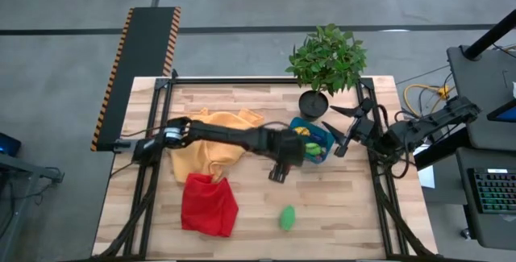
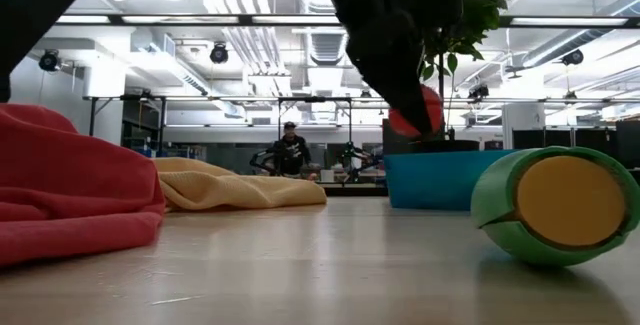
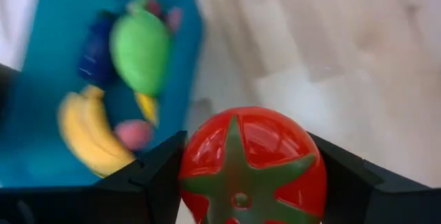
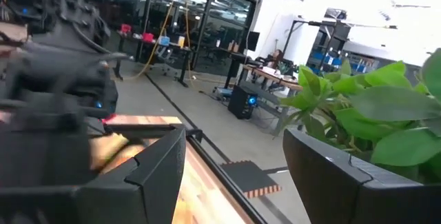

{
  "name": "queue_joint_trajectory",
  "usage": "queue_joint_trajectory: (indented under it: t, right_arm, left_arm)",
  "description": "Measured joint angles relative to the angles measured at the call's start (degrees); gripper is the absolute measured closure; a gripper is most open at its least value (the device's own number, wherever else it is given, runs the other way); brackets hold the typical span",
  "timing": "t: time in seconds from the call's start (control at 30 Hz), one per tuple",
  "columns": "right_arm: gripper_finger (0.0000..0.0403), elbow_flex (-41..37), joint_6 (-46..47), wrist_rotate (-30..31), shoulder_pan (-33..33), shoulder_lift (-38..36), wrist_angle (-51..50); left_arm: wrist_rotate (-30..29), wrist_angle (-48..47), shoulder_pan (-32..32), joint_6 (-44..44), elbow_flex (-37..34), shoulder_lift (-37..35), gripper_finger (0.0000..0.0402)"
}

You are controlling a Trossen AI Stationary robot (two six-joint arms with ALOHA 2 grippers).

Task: Pick and placing Produce into tupperware
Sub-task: Put the tomato into the blue bin

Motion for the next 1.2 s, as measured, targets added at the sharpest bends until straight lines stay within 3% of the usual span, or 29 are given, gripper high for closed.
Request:
queue_joint_trajectory:
  t: [0.27,0.7,1.2]
  right_arm:
    - [0.0165,0.0,-0.6,0.0,0.0,-1.4,-0.1]
    - [0.0165,0.0,-2.8,0.0,0.0,-1.5,0.0]
    - [0.0165,0.0,-3.1,0.0,0.0,-1.5,0.0]
  left_arm:
    - [3.5,6.3,6.2,11.7,0.1,0.0,0.0170]
    - [4.8,9.8,10.9,13.2,0.2,2.5,0.0163]
    - [4.9,10.3,11.3,13.0,0.2,2.7,0.0160]
